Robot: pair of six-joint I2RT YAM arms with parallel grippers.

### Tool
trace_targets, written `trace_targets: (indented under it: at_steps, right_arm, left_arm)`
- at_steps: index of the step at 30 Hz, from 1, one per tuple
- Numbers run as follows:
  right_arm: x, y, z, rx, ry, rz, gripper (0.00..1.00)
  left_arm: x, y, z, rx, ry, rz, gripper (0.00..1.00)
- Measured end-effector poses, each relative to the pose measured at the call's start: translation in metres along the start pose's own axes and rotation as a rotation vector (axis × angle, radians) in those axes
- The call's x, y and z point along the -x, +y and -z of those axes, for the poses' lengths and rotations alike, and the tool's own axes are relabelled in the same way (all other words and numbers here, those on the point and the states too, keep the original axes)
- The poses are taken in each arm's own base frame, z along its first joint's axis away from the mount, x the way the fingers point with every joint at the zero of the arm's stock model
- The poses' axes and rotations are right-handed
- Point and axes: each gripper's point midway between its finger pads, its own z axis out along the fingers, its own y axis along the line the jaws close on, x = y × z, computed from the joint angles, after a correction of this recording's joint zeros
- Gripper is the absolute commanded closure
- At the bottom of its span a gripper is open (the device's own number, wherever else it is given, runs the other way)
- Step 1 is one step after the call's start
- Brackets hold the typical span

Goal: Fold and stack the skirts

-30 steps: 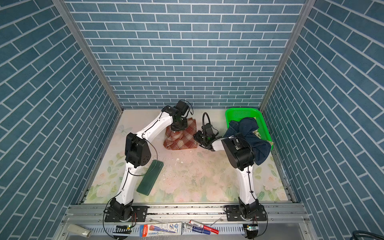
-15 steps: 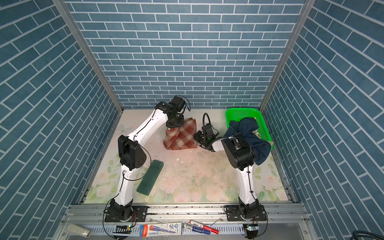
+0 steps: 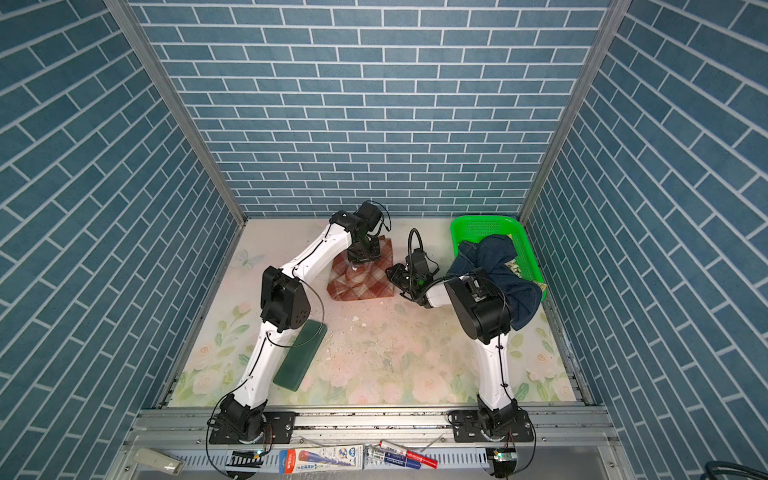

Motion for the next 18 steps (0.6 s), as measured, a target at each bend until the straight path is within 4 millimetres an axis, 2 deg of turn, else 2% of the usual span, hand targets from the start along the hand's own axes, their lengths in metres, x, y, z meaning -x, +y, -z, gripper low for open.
trace_targets:
  at_steps: [1, 5, 7, 12, 15, 18]
  right_arm:
    - [0.0, -0.001, 0.003, -0.002, -0.001, -0.003, 0.55]
    - [0.005, -0.009, 0.013, -0.012, -0.014, -0.015, 0.54]
    - [0.01, -0.014, 0.017, -0.017, -0.025, -0.023, 0.54]
    - [0.023, -0.028, 0.031, -0.042, -0.055, -0.042, 0.54]
    - [0.026, -0.035, 0.041, -0.07, -0.061, -0.04, 0.54]
    - [0.026, -0.039, 0.046, -0.097, -0.048, -0.021, 0.53]
  left_arm:
    - [0.0, -0.002, 0.0, -0.007, 0.0, 0.0, 0.01]
    - [0.005, -0.017, 0.018, -0.081, -0.039, 0.012, 0.0]
    - [0.008, -0.024, 0.036, -0.128, -0.064, 0.014, 0.0]
    - [0.024, -0.036, 0.099, -0.241, -0.162, 0.003, 0.0]
    - [0.025, -0.023, 0.119, -0.248, -0.192, -0.006, 0.01]
    - [0.016, 0.007, 0.116, -0.215, -0.176, 0.007, 0.0]
